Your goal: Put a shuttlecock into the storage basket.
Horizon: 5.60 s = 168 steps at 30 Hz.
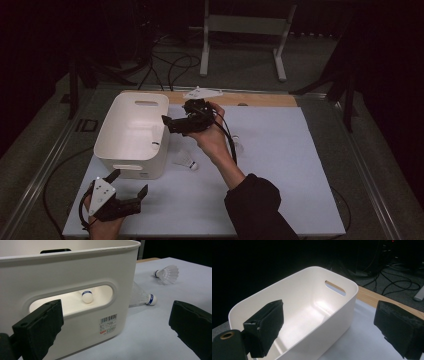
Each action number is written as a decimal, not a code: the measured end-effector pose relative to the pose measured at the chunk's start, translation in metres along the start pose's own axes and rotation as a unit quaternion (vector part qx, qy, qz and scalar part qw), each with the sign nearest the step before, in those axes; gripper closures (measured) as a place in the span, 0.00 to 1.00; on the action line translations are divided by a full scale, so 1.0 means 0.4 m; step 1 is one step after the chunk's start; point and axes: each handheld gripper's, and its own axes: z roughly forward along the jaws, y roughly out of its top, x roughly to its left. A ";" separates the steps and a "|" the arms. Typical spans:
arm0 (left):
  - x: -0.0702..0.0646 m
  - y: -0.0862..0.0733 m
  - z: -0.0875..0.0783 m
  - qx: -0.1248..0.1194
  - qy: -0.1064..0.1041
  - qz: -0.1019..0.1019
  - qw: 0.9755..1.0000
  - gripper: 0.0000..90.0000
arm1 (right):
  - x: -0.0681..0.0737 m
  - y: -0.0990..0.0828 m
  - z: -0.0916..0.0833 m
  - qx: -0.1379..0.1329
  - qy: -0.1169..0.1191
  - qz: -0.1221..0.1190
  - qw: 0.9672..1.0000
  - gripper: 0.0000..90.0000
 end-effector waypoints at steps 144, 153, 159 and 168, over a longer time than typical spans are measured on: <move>-0.002 -0.001 -0.002 0.001 0.003 -0.001 1.000 0.00 | -0.200 -0.152 -0.163 0.071 -0.122 -0.037 0.989 0.10; -0.003 -0.001 -0.001 0.001 0.003 -0.001 1.000 0.00 | -0.218 -0.174 -0.174 0.080 -0.130 -0.033 0.988 0.11; -0.003 -0.002 0.000 0.002 0.003 0.000 1.000 0.00 | -0.232 -0.192 -0.181 0.085 -0.137 -0.031 0.987 0.11; -0.003 -0.002 0.001 0.002 0.003 -0.001 1.000 0.00 | -0.248 -0.217 -0.185 0.094 -0.144 -0.025 0.985 0.13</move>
